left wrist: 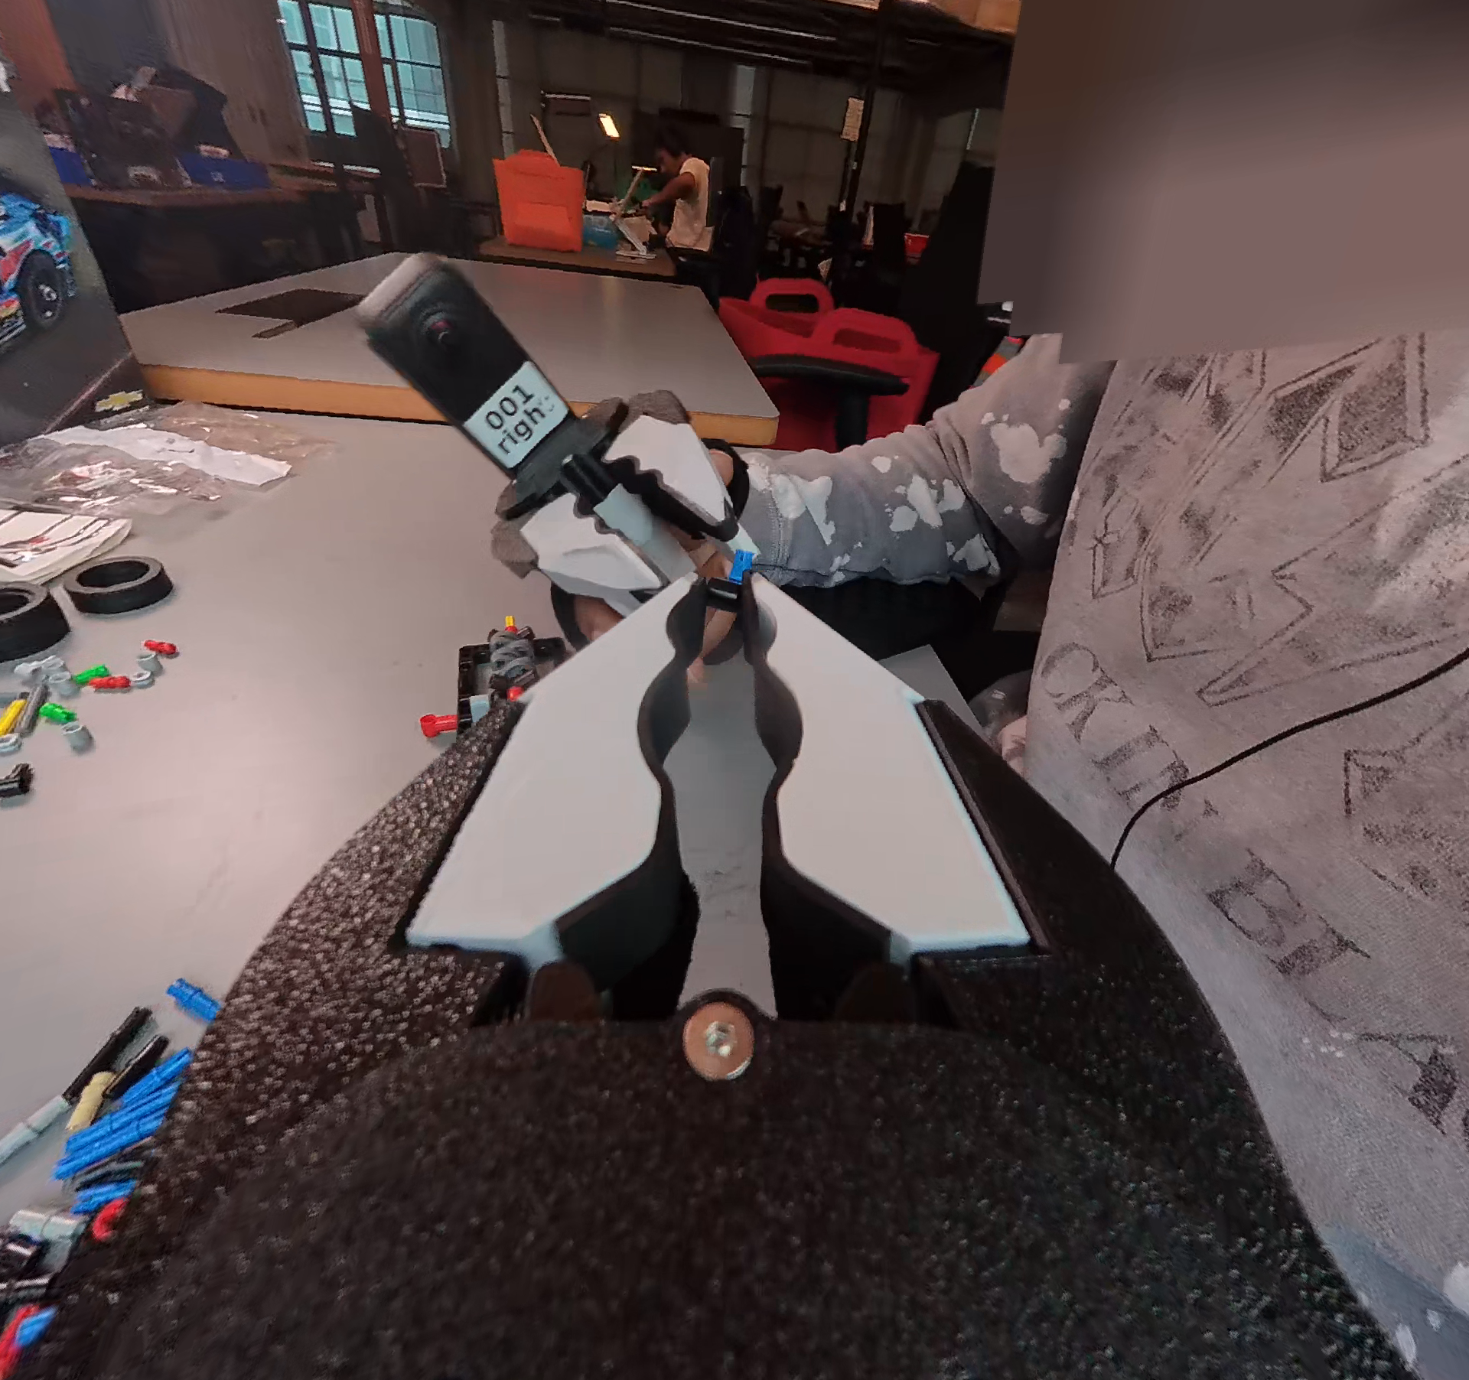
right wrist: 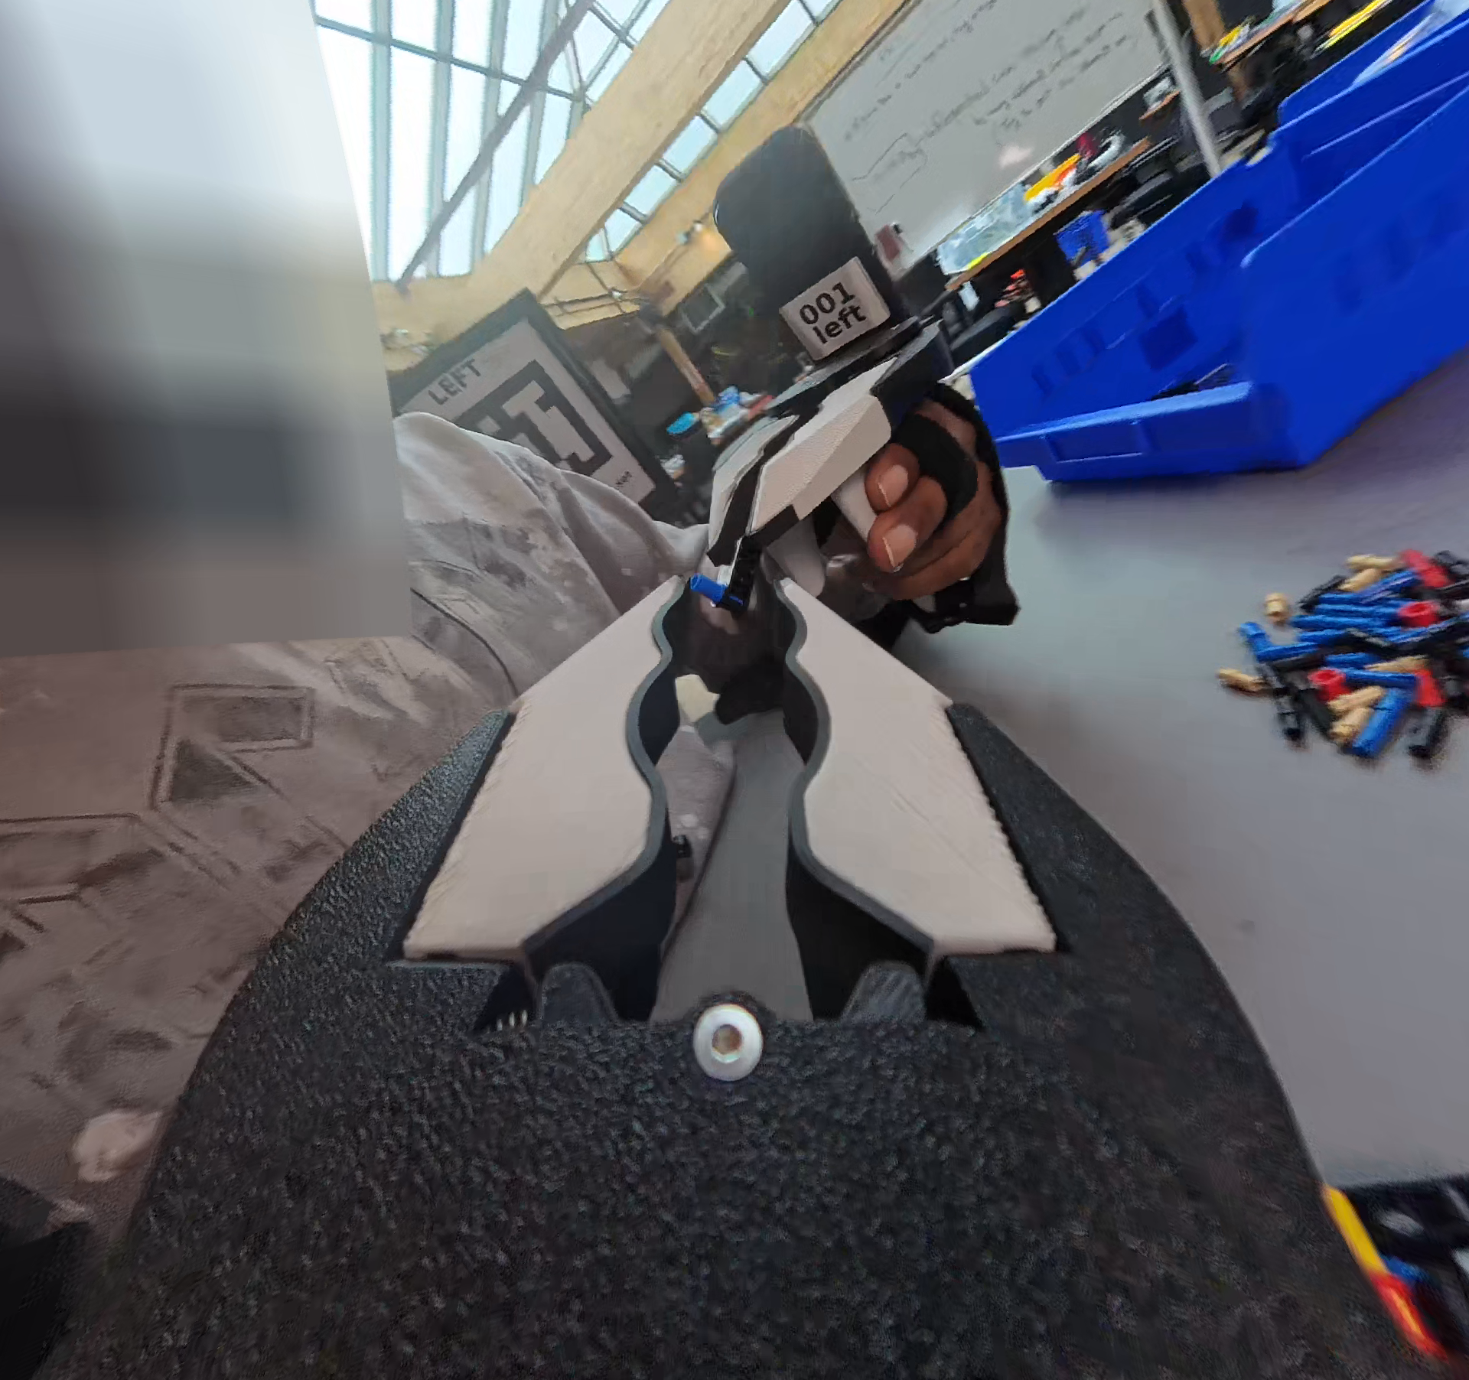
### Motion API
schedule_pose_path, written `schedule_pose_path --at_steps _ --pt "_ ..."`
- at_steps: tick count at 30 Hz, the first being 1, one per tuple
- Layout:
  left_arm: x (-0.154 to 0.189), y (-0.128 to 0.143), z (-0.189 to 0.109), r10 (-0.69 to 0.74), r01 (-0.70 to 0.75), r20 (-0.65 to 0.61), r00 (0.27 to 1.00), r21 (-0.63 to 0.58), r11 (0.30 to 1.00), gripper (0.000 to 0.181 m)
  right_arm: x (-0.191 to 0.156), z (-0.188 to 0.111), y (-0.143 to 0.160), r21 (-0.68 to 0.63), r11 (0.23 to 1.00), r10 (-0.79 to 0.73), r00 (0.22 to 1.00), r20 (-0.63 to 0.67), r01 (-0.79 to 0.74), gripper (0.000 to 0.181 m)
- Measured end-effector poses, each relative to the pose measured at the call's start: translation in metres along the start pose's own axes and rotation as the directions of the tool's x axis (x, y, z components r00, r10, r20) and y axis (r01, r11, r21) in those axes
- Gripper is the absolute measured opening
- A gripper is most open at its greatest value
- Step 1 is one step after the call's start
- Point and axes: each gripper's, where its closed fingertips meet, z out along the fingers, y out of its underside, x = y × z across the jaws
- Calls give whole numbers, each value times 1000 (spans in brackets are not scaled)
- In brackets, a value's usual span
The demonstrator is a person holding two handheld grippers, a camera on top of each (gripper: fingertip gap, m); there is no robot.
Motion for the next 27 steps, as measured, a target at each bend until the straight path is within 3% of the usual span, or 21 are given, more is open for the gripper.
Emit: schedule_pose_path --at_steps 3,5,11,22,27 --pt "-20 -5 -7 -70 64 80 994 70 996 8 16 -2 2 -74 974 -226 956 -187 216 24" --pt "-31 -12 -11 -133 115 119 984 152 982 8 20 3 -8 -57 939 -341 898 -277 339 24" --pt "-42 -22 -10 -298 254 80 951 342 905 8 24 9 -34 -1 866 -446 774 -449 499 7" --pt "-26 -12 5 -239 220 43 970 258 941 7 7 6 -31 24 904 -396 856 -333 427 7" --pt "-26 -5 5 -198 183 75 977 175 967 9 10 5 -21 -65 903 -422 847 -323 425 7"
